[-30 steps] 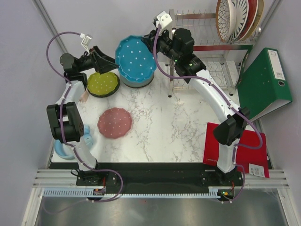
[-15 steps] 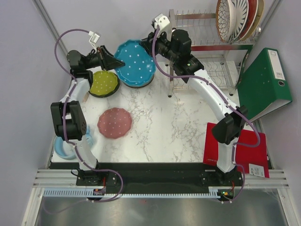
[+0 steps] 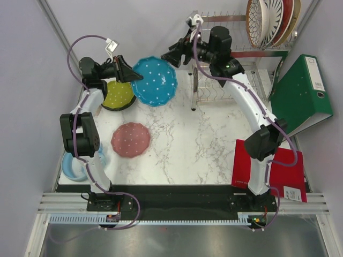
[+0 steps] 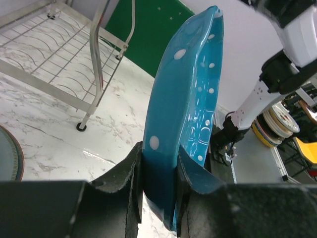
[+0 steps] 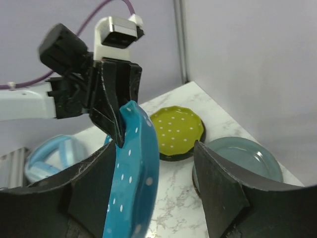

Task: Load the plates into the dish rack
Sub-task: Insert the plate into the dish rack.

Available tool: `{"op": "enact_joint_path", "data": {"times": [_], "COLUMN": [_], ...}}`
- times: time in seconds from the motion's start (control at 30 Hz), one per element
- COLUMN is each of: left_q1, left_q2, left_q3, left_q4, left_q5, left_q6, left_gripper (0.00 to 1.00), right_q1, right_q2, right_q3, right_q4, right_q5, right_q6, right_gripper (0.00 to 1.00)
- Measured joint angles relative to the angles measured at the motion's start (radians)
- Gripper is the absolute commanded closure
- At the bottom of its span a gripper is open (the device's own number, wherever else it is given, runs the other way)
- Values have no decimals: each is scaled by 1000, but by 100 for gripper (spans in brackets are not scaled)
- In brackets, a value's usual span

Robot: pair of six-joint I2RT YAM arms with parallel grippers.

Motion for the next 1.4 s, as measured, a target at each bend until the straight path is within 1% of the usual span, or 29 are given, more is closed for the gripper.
{"op": "enact_joint_path", "data": {"times": [0.03,0.13,0.23,0.27,0.3,0.4,0.53,0.63,0.83,0.87,0.93,0.97,1.0,1.03,1.07,1.1,1.17,1.2,1.27,1.3,1.37,1.4], "left_q1": [-2,-4,-4,-4,-4,-4,-5,-11,-28,-31,-37,-38,-35,-34,-33,-32,-32,-31,-23,-18,5,26], "left_q2": [2,4,4,4,4,4,4,5,19,20,22,22,22,22,22,22,24,24,20,17,10,2], "left_q3": [0,0,0,1,1,5,17,31,72,74,75,76,77,80,81,81,81,81,84,84,84,84], "left_q4": [0,2,5,6,6,6,5,2,-2,-2,-5,-6,-5,2,5,2,-8,-11,-32,-48,-77,-98], "left_q5": [11,29,41,43,43,43,43,43,42,42,44,53,49,39,32,27,17,14,-6,-14,-17,-17], "left_q6": [2,3,3,4,4,8,15,18,23,23,25,25,26,39,47,49,58,60,66,69,82,82], "left_gripper": [97,97,98,98,98,97,97,97,97,97,97,96,91,86,80,66,54,46,39,15,12,0], "right_q1": [-34,-108,-157,-162,-163,-148,-129,-117,-95,-89,-78,-76,-78,-79,-81,-83,-82,-82,-80,-80,-82,-84], "right_q2": [10,28,40,47,58,88,102,102,103,104,105,105,105,107,109,111,111,111,111,112,113,113], "right_q3": [25,54,55,55,55,53,47,45,23,23,23,23,23,23,23,23,23,25,26,26,30,40], "right_q4": [-8,-16,-44,-50,-57,-79,-103,-109,-118,-122,-126,-131,-143,-154,-160,-161,-162,-161,-175,-192,-216,-231], "right_q5": [-82,-240,-357,-394,-426,-498,-542,-569,-587,-587,-579,-572,-554,-523,-510,-507,-503,-499,-487,-478,-462,-451], "right_q6": [45,124,175,193,207,233,249,253,252,251,241,241,246,254,253,251,245,241,224,217,209,205], "right_gripper": [27,25,24,22,21,20,20,23,42,51,62,74,81,96,100,100,100,100,100,100,100,100]}}
